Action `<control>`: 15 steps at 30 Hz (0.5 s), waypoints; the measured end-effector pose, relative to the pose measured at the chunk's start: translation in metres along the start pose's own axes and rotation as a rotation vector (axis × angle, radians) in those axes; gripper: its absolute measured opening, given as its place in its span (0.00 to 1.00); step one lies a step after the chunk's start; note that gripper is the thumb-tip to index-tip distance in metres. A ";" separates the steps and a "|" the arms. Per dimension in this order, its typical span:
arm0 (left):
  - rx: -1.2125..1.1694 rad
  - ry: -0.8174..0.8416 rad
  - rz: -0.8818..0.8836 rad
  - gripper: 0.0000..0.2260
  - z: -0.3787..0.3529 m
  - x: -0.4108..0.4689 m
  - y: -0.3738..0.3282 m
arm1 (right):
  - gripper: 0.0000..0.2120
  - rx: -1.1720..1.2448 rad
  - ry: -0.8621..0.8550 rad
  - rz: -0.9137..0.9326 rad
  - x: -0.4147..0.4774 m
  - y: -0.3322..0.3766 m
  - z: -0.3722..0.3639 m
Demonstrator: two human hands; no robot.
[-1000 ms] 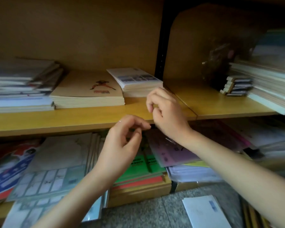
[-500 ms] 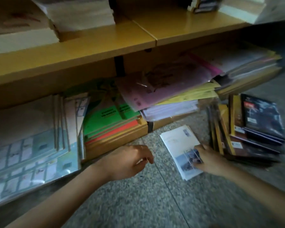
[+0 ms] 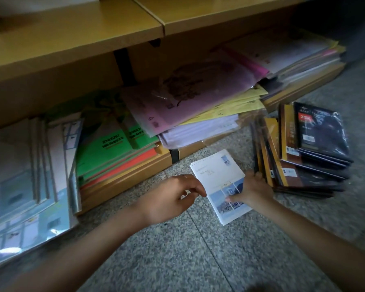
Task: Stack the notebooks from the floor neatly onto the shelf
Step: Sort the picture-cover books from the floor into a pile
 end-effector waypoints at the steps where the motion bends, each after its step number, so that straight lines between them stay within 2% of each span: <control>1: -0.010 -0.016 0.010 0.10 -0.001 -0.001 0.002 | 0.46 -0.007 -0.031 0.009 0.001 0.000 0.003; 2: -0.033 -0.042 0.030 0.10 -0.001 -0.002 0.004 | 0.42 -0.012 -0.064 0.025 0.002 0.000 0.006; 4: -0.126 -0.113 0.084 0.11 0.000 -0.005 0.010 | 0.27 0.013 -0.096 0.111 0.004 0.002 0.016; 6: -0.273 -0.175 0.193 0.11 -0.001 -0.006 0.020 | 0.15 0.181 -0.010 0.197 0.004 0.005 0.021; 9: -0.541 -0.158 0.476 0.10 -0.013 -0.012 0.046 | 0.19 0.688 0.156 0.188 -0.014 0.016 0.027; 11: -0.688 -0.099 0.710 0.24 -0.026 -0.023 0.058 | 0.22 1.050 0.222 0.174 -0.041 0.033 0.033; 12: -0.755 -0.082 0.772 0.29 -0.032 -0.028 0.060 | 0.23 1.214 0.270 0.160 -0.054 0.042 0.033; 13: -0.852 -0.081 0.784 0.31 -0.037 -0.032 0.058 | 0.24 1.311 0.334 0.151 -0.065 0.048 0.029; 15: -1.121 -0.115 0.728 0.25 -0.043 -0.036 0.052 | 0.25 1.317 0.419 0.227 -0.081 0.061 0.023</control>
Point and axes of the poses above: each hand's wrist, its own x-axis towards the middle knuckle, its own z-axis out of the back of the hand, y = z × x, the point moved 5 cm from there along x, towards the middle knuckle, and after that the axes turned 4 degrees about z, right-handed, at the moved point
